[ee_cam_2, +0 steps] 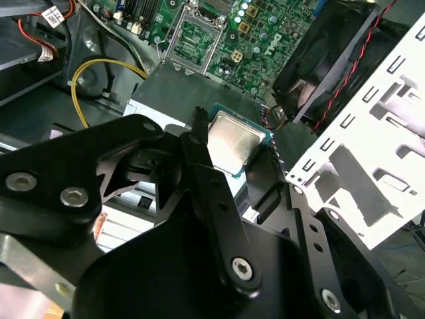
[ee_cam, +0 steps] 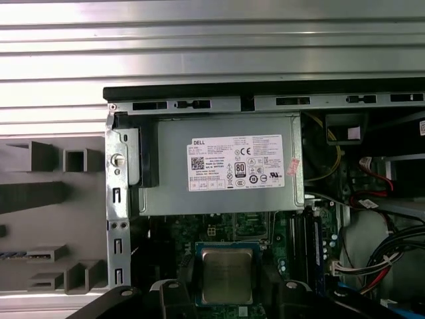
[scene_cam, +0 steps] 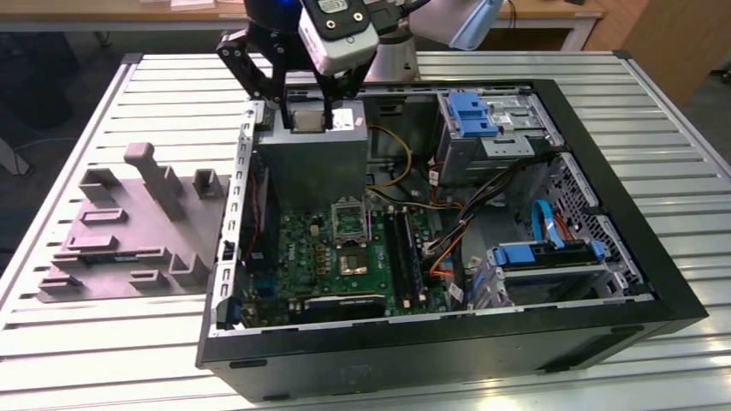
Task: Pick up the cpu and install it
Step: 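Pick up the cpu and move it towards the insertion slot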
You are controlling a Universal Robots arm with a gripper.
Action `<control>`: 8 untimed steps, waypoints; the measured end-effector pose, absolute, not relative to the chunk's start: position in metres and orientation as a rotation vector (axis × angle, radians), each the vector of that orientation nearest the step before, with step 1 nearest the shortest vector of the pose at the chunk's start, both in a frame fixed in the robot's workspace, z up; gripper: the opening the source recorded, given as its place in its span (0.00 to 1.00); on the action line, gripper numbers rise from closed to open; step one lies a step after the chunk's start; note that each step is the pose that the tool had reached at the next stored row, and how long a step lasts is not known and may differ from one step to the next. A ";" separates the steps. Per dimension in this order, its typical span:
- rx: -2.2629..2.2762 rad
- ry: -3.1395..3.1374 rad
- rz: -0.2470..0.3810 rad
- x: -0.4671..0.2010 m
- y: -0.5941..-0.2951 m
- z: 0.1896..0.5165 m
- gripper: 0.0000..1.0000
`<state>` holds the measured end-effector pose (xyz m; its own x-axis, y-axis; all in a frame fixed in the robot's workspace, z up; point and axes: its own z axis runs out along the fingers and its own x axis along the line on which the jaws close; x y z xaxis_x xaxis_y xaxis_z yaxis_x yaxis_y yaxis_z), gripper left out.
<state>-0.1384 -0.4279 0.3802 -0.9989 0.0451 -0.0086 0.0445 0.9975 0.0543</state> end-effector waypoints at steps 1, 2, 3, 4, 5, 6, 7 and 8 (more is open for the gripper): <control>0.070 3.130 0.085 -0.138 -0.428 0.380 0.47; 0.070 3.130 0.085 -0.138 -0.428 0.380 0.47; 0.070 3.130 0.085 -0.138 -0.428 0.380 0.47; 0.070 3.130 0.085 -0.138 -0.428 0.380 0.47; 0.070 3.130 0.085 -0.138 -0.428 0.380 0.47; 0.070 3.130 0.085 -0.138 -0.428 0.380 0.47; 0.070 3.130 0.085 -0.138 -0.428 0.380 0.47; 0.070 3.130 0.085 -0.138 -0.428 0.380 0.47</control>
<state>-0.1379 -0.4282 0.3802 -0.9990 0.0449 -0.0085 0.0444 0.9975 0.0542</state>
